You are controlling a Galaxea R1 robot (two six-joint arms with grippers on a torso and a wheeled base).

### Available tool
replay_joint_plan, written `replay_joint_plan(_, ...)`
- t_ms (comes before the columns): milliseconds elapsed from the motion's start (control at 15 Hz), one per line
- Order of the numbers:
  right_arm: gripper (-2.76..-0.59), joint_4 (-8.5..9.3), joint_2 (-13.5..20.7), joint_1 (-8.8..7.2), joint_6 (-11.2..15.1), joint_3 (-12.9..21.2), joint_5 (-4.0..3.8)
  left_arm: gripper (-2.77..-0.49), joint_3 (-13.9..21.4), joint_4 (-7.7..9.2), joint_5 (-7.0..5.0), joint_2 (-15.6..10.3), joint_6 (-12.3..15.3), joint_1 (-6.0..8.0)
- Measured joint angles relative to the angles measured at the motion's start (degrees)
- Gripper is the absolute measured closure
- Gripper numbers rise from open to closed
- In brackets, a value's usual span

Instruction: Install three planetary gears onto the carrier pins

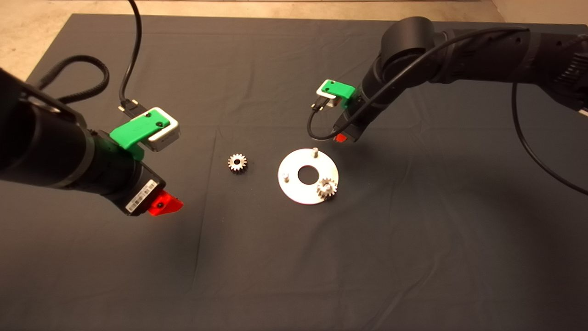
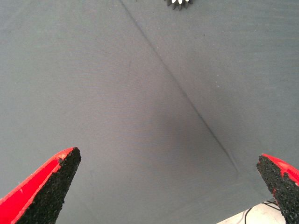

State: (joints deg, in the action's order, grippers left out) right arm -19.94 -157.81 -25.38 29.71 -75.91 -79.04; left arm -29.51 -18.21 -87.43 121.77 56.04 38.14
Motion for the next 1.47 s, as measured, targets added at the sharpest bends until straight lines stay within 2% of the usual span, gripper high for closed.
replay_joint_plan(133, -0.89, 0.94, -0.1, 0.11, 0.1, 0.0, -0.06, -2.77, 0.0, 0.0, -0.02, 0.0, 0.0, 0.0)
replay_joint_plan(333, -0.89, 0.96, 0.2, 0.09, 0.1, 0.0, -0.28, -2.77, 0.0, 0.0, 0.0, 0.0, 0.0, 0.0)
replay_joint_plan(1000, -0.88, 1.53, -0.6, 0.09, 0.1, 0.3, 0.01, -2.77, 0.0, 0.0, -0.02, 0.0, 0.0, 0.0)
replay_joint_plan(1067, -0.88, 1.65, -0.6, 0.09, 0.1, 0.3, 0.43, -2.77, 0.0, 0.0, -0.02, 0.0, 0.0, 0.0)
replay_joint_plan(1200, -0.88, 2.08, -0.7, 0.06, 0.1, 0.3, 1.93, -2.77, 0.0, 0.0, 0.0, 0.0, 0.0, 0.0)
replay_joint_plan(1467, -0.88, 2.44, -0.9, 0.06, 0.1, 1.5, 2.17, -2.77, 0.0, 0.0, -0.02, 0.0, 0.0, 0.0)
